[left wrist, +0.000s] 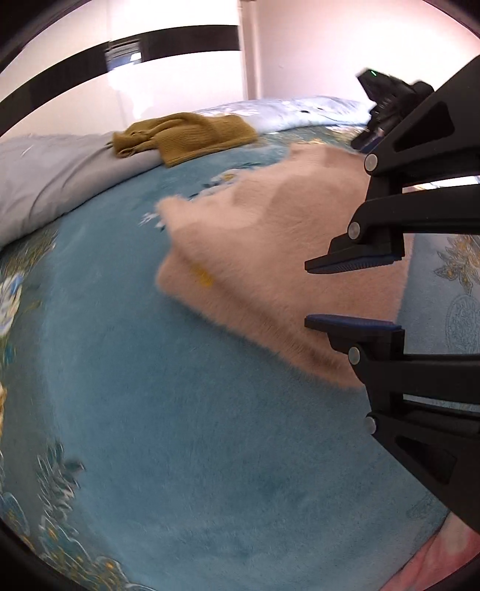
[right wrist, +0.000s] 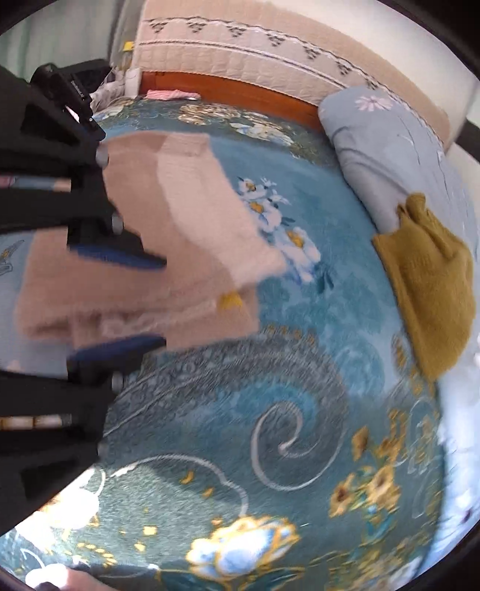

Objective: Fold clothes
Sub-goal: 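Pinch the folded sweater bundle with both grippers and lift it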

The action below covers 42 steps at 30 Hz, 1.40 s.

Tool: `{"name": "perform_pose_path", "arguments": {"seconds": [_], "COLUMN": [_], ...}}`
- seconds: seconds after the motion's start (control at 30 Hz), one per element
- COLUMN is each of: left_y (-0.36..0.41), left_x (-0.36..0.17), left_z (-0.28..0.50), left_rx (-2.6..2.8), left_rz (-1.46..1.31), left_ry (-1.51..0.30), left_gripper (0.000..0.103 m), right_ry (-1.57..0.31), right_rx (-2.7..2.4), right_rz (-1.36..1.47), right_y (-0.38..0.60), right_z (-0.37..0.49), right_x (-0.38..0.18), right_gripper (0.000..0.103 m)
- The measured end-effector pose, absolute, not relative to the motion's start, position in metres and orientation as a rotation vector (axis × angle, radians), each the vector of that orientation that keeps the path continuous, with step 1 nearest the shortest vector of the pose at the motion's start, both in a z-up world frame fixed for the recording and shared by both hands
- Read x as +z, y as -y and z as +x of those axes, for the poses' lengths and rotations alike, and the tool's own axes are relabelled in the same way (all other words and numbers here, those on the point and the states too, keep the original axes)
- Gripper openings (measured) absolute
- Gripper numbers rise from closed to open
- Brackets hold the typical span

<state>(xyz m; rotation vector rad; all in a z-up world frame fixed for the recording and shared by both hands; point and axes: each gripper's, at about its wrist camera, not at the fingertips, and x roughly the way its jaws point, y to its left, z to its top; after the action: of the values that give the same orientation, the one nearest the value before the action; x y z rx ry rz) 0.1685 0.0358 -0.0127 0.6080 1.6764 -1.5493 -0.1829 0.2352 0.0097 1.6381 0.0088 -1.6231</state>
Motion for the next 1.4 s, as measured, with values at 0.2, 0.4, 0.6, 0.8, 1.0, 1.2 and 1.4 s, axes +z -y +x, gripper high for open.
{"name": "perform_pose_path", "arguments": {"seconds": [0.2,0.4,0.6,0.8,1.0,1.2,1.4], "left_y": [-0.015,0.014,0.031,0.039,0.041,0.039,0.035], "left_x": [-0.028,-0.059,-0.071,-0.079,-0.079,-0.067,-0.044], "left_z": [0.162,0.156,0.157,0.146,0.147,0.133,0.125], "left_rx": [-1.516,-1.493,-1.489,-1.48,-1.477,-1.451,-1.466], "left_rz": [0.634,0.683,0.604,0.541,0.549,0.556,0.575], "left_ry": [-1.679,-1.744,-1.833,-1.905,-1.9,-1.861,-1.798], "left_gripper": [0.064,0.069,0.071,0.072,0.064,0.048,0.031], "right_ry": [0.194,0.312,0.354,0.407,0.424,0.397,0.381], "right_rx": [-1.56,-1.516,-1.504,-1.489,-1.464,-1.491,-1.491], "right_rz": [1.758,1.811,1.819,1.808,1.812,1.826,1.793], "right_y": [-0.246,-0.242,-0.235,-0.229,-0.225,-0.222,-0.22], "right_z": [-0.192,-0.193,-0.197,-0.199,-0.198,-0.193,-0.19], "right_x": [-0.026,-0.049,-0.058,-0.059,-0.061,-0.052,-0.028], "right_gripper": [0.058,0.064,0.069,0.07,0.07,0.054,0.037]}}
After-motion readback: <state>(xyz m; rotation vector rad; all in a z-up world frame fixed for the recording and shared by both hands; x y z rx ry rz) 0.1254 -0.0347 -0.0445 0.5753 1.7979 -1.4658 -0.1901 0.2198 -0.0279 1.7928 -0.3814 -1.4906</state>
